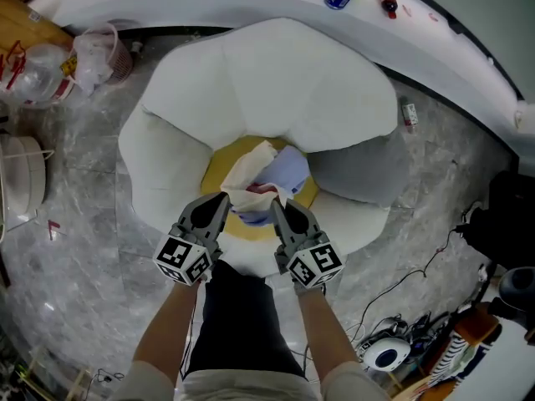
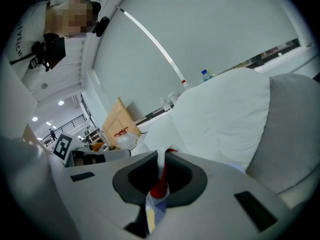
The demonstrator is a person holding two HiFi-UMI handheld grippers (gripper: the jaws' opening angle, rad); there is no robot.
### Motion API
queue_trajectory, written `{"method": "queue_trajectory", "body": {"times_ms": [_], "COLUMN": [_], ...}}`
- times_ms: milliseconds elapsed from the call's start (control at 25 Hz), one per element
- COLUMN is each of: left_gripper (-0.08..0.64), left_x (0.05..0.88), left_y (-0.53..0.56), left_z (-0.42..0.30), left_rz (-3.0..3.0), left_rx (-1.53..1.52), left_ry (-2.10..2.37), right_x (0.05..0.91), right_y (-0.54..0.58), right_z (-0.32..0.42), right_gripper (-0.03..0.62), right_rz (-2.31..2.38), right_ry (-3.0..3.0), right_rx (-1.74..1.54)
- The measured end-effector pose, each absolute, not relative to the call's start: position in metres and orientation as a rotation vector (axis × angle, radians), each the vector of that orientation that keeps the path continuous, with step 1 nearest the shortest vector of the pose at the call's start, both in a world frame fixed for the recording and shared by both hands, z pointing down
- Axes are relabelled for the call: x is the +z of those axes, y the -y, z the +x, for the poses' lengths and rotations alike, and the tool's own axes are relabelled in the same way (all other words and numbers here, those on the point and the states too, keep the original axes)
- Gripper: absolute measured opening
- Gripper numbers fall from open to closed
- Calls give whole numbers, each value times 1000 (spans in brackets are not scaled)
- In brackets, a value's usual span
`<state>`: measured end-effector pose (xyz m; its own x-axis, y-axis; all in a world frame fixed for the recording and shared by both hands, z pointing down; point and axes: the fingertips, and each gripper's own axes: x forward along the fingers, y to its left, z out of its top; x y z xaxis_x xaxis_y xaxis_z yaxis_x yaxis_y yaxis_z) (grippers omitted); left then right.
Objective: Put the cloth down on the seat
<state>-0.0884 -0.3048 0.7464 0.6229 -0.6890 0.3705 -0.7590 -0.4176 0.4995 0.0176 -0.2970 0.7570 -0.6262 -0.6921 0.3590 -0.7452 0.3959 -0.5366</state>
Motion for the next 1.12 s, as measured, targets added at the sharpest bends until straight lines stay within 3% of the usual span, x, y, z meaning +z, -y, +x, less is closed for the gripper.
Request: {"method": "queue_trajectory", "body": {"times_ms": [1120], "left_gripper": [14], "left_x": [887], "left_y": [303], "left_z": [-76], "left_rz": [2243], "left_rx": [98], "left_ry": [1127], "right_x": [932], "right_y": [303], "right_z": [27], "right_gripper": [32], "right_rz": [1245], "right_ry": [2411], "right_rx": [787]}}
